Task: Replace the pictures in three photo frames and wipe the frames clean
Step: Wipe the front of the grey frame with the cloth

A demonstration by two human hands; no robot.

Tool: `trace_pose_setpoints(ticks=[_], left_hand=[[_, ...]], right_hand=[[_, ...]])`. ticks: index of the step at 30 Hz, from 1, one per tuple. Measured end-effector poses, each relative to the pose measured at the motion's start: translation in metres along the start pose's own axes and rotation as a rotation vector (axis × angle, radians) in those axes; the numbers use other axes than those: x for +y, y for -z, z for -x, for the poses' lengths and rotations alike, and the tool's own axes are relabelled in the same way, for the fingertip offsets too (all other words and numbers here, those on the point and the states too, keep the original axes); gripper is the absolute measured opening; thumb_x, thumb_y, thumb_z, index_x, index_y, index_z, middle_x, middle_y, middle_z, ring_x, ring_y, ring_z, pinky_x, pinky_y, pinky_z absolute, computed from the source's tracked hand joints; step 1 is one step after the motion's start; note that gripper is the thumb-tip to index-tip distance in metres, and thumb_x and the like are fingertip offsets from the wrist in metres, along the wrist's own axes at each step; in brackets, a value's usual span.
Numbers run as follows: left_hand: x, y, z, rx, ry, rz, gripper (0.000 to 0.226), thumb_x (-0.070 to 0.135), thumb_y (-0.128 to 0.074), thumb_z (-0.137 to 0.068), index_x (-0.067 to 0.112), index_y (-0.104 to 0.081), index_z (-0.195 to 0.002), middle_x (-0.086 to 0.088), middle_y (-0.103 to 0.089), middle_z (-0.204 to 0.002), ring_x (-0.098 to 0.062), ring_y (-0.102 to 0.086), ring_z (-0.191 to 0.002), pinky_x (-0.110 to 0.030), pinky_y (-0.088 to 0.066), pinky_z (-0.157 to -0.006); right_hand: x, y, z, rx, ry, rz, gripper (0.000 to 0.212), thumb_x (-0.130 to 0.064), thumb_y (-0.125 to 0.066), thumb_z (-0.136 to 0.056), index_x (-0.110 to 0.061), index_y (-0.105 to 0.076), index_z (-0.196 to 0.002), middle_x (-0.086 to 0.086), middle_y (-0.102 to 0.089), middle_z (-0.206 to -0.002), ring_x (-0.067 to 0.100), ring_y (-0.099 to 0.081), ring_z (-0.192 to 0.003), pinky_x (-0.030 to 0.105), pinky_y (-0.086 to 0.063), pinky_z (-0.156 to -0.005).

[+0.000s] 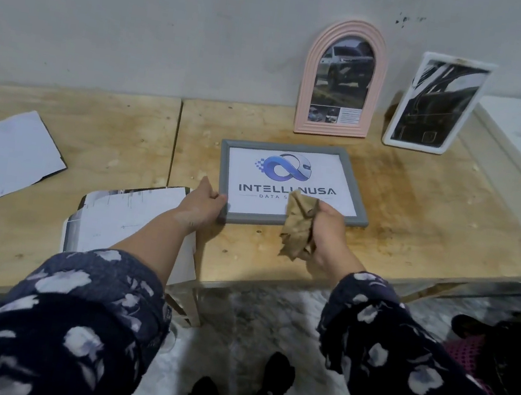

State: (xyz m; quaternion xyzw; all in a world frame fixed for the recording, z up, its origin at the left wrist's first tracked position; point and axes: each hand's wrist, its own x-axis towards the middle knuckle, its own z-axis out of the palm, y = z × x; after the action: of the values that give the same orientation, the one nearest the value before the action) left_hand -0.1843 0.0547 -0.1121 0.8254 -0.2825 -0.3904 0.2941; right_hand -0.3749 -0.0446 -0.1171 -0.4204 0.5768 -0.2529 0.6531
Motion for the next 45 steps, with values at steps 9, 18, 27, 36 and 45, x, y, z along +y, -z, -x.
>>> trace_pose_setpoints(ticks=[9, 18, 27, 36, 45], left_hand=[[0.034, 0.007, -0.045, 0.145, 0.034, -0.195, 0.049, 0.022, -0.049, -0.098, -0.003, -0.039, -0.138, -0.021, -0.043, -0.141, -0.037, -0.044, -0.127, -0.039, -0.037, -0.101], [0.054, 0.008, -0.103, 0.274, 0.124, -0.275, 0.047, 0.026, -0.05, -0.096, 0.001, -0.046, -0.135, -0.019, -0.046, -0.136, -0.037, -0.052, -0.116, -0.039, -0.045, -0.091], [0.056, -0.001, -0.129, 0.413, 0.18, -0.312, 0.029, 0.029, -0.053, -0.088, 0.011, -0.064, -0.107, -0.016, -0.059, -0.11, -0.033, -0.057, -0.087, -0.042, -0.051, -0.078], [0.055, -0.006, -0.131, 0.479, 0.18, -0.36, 0.028, 0.036, -0.057, -0.086, 0.021, -0.062, -0.11, -0.007, -0.059, -0.112, -0.029, -0.058, -0.091, -0.039, -0.049, -0.077], [0.056, -0.006, -0.129, 0.498, 0.178, -0.37, 0.03, 0.036, -0.062, -0.086, 0.02, -0.063, -0.111, -0.006, -0.058, -0.115, -0.029, -0.058, -0.097, -0.032, -0.041, -0.073]], right_hand=[[-0.069, 0.035, -0.049, 0.163, 0.026, -0.09, 0.033, -0.024, -0.045, -0.074, -0.009, -0.066, -0.093, 0.011, -0.065, -0.084, 0.026, -0.062, -0.073, 0.037, -0.049, -0.069], [-0.131, 0.023, -0.134, 0.003, 0.102, 0.178, 0.022, -0.038, -0.069, -0.08, -0.017, -0.07, -0.086, 0.01, -0.073, -0.095, 0.023, -0.069, -0.077, 0.035, -0.056, -0.079], [-0.166, 0.045, -0.194, -0.069, 0.655, 0.995, 0.026, -0.007, -0.061, -0.087, -0.012, -0.071, -0.11, 0.004, -0.067, -0.114, 0.02, -0.059, -0.107, 0.02, -0.037, -0.089], [-0.124, 0.054, -0.23, -0.113, 0.784, 1.124, 0.023, 0.004, -0.059, -0.08, -0.009, -0.076, -0.089, 0.006, -0.073, -0.098, 0.024, -0.064, -0.094, 0.014, -0.033, -0.077], [-0.107, 0.05, -0.224, -0.038, 0.907, 1.11, 0.019, -0.022, -0.062, -0.088, -0.009, -0.074, -0.086, 0.007, -0.074, -0.088, 0.028, -0.065, -0.084, 0.038, -0.053, -0.075]])
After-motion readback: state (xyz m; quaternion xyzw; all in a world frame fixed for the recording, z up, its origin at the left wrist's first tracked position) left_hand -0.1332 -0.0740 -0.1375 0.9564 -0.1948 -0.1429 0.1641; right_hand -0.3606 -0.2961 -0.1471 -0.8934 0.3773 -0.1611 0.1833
